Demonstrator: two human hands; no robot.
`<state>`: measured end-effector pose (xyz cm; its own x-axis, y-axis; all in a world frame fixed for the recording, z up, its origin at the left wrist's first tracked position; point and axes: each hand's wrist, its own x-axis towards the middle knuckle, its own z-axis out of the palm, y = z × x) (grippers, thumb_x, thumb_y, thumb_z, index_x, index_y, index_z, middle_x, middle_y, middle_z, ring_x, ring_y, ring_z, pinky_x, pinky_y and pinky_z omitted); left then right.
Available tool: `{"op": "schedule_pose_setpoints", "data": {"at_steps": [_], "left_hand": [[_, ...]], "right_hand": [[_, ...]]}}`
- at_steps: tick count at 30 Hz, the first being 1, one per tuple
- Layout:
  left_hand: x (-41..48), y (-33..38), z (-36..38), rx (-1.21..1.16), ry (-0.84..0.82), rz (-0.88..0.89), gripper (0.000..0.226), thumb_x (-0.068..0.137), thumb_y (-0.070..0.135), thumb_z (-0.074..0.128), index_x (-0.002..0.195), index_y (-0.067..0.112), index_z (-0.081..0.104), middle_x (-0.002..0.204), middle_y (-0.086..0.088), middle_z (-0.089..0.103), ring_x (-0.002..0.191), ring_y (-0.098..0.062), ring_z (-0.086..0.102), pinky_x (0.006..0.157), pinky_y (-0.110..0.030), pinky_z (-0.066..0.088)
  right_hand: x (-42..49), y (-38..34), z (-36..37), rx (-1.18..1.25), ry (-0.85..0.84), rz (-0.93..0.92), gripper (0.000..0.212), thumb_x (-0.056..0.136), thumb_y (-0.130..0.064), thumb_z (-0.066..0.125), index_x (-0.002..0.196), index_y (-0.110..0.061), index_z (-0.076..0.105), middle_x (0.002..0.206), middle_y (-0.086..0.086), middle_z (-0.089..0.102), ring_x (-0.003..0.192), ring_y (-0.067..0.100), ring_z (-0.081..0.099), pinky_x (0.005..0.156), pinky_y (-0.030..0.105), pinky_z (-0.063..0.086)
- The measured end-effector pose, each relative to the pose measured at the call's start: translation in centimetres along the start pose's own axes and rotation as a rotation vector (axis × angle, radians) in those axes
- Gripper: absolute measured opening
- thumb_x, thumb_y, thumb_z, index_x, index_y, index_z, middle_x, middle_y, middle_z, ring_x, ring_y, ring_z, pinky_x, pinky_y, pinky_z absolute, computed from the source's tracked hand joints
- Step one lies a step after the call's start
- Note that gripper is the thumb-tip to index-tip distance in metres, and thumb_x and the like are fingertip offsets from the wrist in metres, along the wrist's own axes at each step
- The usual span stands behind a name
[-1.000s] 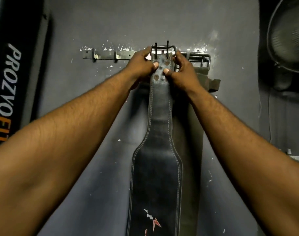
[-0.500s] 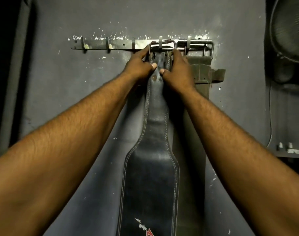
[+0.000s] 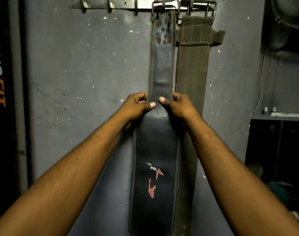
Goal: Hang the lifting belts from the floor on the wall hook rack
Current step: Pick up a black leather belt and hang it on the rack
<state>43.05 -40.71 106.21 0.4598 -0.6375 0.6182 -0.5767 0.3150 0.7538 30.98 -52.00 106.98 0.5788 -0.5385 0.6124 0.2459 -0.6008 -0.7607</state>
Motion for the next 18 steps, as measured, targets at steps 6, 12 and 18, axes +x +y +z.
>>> {"op": "schedule_pose_setpoints", "data": {"at_steps": [6,12,18], "left_hand": [[-2.3,-2.0,0.7,-0.142,0.063,-0.059,0.03,0.086,0.0,0.068,0.117,0.0,0.065,0.106,-0.017,0.073,0.093,-0.024,0.071,0.088,-0.037,0.058],[-5.8,-5.2,2.5,-0.104,0.265,-0.092,0.039,0.076,0.008,0.076,0.113,0.016,0.067,0.105,-0.005,0.075,0.097,-0.022,0.072,0.089,-0.045,0.059],[-11.7,-9.5,4.1,-0.273,0.173,-0.244,0.035,0.086,0.004,0.07,0.12,0.005,0.062,0.112,-0.013,0.073,0.098,-0.025,0.071,0.085,-0.036,0.06]], "right_hand": [[-3.2,2.4,-0.8,0.046,0.064,0.115,0.031,0.078,-0.026,0.085,0.102,-0.009,0.073,0.094,0.005,0.077,0.083,0.017,0.074,0.077,0.032,0.06],[-6.9,6.2,-0.1,0.181,0.15,0.172,0.025,0.081,-0.014,0.082,0.104,-0.009,0.073,0.095,0.009,0.077,0.082,0.021,0.076,0.078,0.036,0.062],[-11.9,10.7,0.8,0.229,0.086,0.321,0.034,0.076,-0.01,0.086,0.106,-0.007,0.071,0.105,0.012,0.076,0.085,0.023,0.075,0.075,0.032,0.063]]}}
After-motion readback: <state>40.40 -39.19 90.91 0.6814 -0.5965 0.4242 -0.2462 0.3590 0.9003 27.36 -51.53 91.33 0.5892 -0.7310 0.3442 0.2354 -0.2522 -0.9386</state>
